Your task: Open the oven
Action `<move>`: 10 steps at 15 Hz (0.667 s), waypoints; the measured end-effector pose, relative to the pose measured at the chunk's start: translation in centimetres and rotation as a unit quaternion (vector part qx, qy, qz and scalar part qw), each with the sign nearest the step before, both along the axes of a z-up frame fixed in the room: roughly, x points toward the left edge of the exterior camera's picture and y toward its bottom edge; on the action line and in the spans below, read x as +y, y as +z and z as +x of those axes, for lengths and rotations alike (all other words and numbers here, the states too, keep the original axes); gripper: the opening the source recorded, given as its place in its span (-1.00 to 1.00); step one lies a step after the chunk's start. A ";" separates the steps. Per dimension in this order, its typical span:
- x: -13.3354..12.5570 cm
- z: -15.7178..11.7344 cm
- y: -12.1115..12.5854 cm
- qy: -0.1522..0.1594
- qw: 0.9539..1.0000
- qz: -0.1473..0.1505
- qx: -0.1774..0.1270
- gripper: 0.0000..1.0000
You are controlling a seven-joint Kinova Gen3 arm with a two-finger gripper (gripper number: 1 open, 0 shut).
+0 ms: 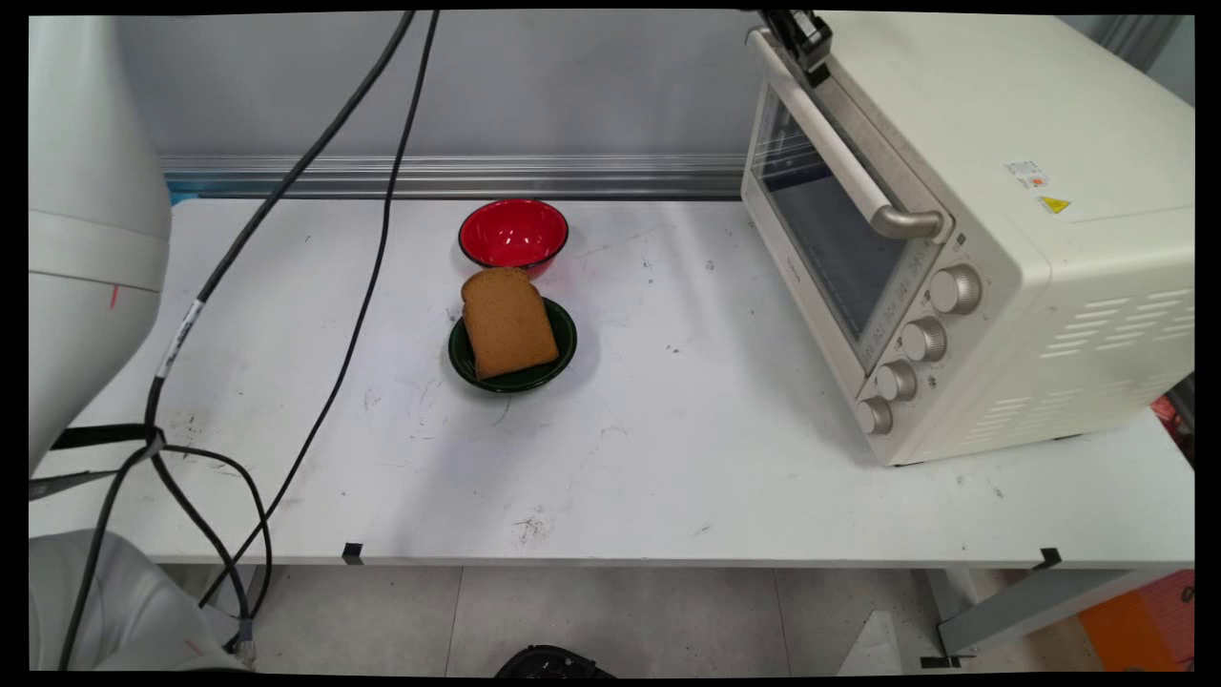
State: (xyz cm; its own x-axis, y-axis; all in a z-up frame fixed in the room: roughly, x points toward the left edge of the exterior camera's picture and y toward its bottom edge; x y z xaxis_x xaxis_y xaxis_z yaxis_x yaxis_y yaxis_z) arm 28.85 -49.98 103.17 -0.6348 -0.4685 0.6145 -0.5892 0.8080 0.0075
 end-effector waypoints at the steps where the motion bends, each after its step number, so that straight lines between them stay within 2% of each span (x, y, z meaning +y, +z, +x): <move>1: 0.0 -0.2 -0.2 0.001 1.000 0.002 0.001 -1.00; 10: 0.1 -0.8 -2.8 0.002 1.000 0.012 -0.001 -1.00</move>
State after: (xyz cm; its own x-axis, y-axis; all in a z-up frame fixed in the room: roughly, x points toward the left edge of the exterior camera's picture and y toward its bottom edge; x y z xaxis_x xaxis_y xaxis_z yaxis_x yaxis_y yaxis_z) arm 28.05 -49.84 100.37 -0.6345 -0.4855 0.6014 -0.5923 0.8053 0.0252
